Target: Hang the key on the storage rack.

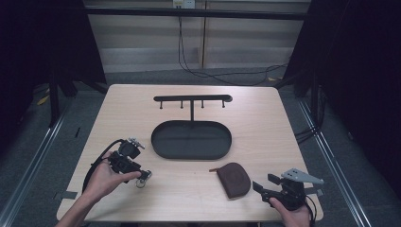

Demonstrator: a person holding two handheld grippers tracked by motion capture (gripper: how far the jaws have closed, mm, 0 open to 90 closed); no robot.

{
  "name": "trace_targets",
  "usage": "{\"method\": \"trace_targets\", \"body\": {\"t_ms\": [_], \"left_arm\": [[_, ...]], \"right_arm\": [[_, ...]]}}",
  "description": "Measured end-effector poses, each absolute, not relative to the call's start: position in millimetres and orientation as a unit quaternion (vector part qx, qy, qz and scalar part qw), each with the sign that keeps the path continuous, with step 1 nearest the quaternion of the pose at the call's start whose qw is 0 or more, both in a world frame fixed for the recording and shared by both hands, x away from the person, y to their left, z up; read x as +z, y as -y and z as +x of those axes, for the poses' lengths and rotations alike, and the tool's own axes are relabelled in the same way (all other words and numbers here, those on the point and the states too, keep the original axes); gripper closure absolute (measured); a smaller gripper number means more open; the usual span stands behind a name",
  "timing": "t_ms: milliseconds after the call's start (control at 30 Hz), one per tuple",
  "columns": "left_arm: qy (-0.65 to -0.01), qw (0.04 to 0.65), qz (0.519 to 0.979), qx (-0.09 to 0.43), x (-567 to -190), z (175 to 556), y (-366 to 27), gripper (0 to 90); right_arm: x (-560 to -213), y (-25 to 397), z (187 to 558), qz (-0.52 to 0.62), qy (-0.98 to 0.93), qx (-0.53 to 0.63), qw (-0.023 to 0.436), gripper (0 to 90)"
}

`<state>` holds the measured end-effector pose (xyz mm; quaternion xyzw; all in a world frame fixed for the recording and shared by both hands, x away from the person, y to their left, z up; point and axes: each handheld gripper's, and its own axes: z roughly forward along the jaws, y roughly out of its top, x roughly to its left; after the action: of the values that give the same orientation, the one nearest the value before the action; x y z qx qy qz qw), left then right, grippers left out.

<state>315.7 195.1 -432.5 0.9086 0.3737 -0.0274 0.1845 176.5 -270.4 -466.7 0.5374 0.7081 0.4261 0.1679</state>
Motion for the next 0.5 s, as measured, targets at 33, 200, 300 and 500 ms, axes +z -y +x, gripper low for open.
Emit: {"method": "trace_targets", "body": {"t_ms": [33,200,300,500], "left_arm": [[-0.378,0.178,0.908,-0.028,-434,316,-194,48.2],[-0.377,0.167,0.911,-0.024,-440,323,-192,50.0],[-0.378,0.164,0.911,-0.030,-442,324,-190,52.7],[-0.378,0.139,0.914,-0.039,-449,334,-188,56.6]], "right_arm": [[-467,270,177,0.537,-0.708,0.426,0.168,27.8],[-467,270,177,0.538,-0.709,0.425,0.166,27.8],[-468,270,177,0.538,-0.711,0.421,0.165,27.7],[-468,268,178,0.533,-0.717,0.419,0.162,27.6]]}}
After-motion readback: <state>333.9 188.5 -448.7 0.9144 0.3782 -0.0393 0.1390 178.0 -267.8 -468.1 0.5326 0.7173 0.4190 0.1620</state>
